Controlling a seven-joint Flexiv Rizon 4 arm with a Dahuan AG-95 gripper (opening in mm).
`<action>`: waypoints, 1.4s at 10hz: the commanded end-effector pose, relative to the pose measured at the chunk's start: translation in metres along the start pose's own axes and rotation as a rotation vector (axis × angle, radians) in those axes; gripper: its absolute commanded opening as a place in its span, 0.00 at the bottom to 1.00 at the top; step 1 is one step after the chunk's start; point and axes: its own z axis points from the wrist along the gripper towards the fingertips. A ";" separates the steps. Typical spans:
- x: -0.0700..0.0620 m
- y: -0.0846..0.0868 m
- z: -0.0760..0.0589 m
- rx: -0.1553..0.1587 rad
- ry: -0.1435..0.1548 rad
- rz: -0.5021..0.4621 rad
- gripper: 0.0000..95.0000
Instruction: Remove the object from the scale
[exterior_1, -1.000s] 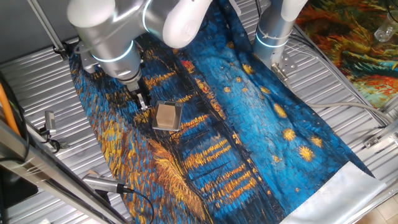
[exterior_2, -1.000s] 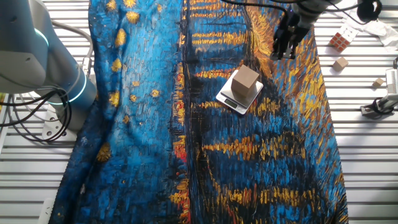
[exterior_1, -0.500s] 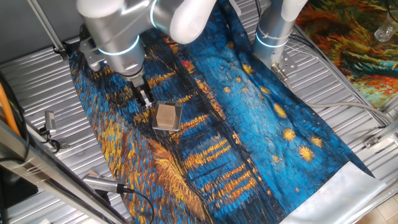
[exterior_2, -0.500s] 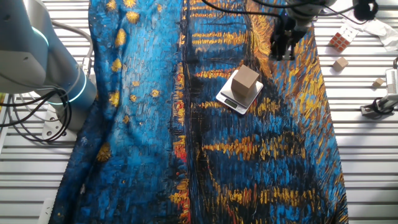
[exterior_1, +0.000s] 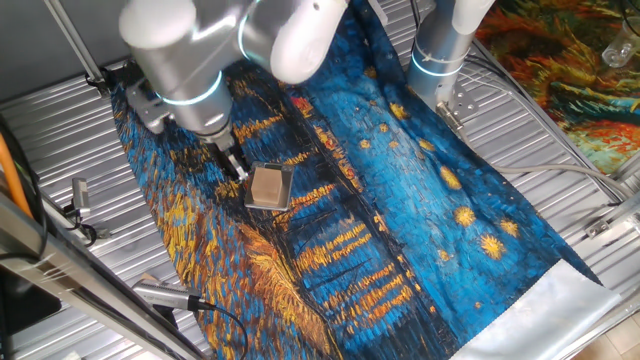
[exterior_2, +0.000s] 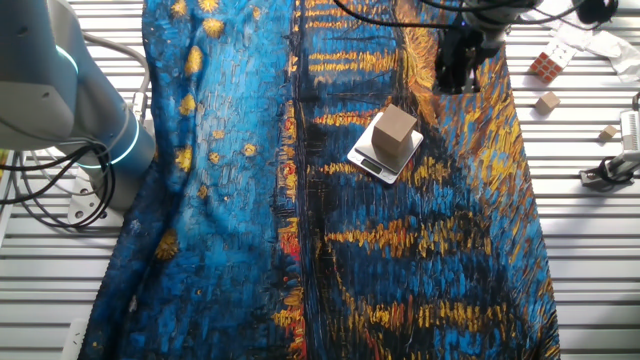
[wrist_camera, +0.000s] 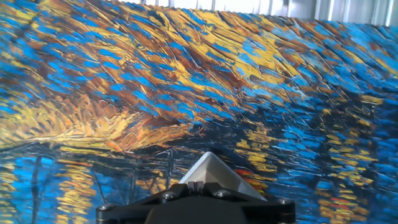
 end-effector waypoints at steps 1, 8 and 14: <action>0.007 -0.007 0.005 -0.005 -0.023 -0.022 0.00; -0.007 -0.001 0.053 0.000 -0.087 -0.023 0.00; -0.006 -0.001 0.052 -0.004 -0.080 0.012 0.00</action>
